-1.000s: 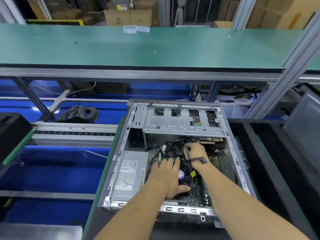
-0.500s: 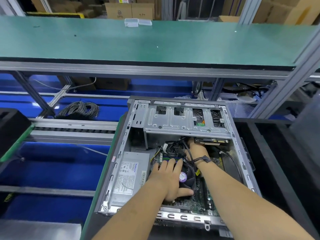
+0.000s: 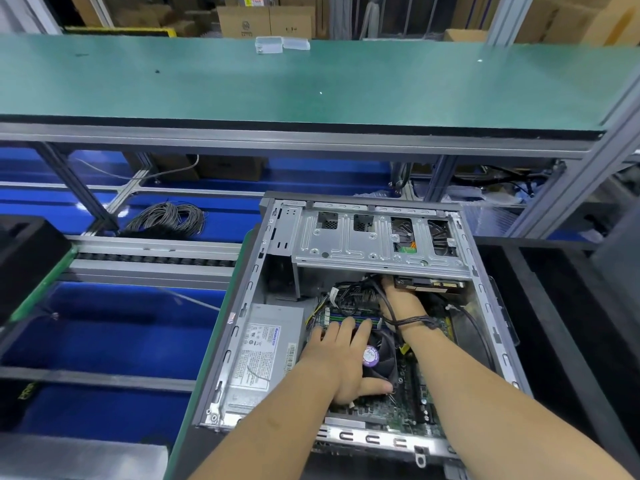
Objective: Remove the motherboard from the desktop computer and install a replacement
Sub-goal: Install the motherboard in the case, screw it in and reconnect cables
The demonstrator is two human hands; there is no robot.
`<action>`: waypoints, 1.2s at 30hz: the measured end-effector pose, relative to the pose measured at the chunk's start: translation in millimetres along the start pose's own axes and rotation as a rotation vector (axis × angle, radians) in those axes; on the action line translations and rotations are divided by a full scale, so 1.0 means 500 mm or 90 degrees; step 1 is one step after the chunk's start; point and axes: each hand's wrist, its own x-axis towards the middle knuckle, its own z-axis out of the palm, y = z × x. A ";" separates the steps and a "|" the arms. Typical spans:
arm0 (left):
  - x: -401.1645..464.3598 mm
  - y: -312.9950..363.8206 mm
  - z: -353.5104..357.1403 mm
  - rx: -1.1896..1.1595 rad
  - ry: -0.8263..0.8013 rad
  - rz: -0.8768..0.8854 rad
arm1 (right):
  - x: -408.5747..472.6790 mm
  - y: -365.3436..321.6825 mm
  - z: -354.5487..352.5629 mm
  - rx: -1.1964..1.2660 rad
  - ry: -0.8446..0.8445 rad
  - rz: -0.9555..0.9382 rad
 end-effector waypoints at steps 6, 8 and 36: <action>-0.001 0.003 0.000 0.001 0.006 -0.004 | -0.016 -0.012 0.011 0.206 0.052 0.133; -0.001 0.002 0.001 0.001 0.006 -0.004 | -0.018 -0.016 0.003 0.199 0.024 0.132; 0.004 0.001 0.009 -0.006 0.017 -0.003 | -0.006 -0.011 0.017 0.081 -0.021 0.050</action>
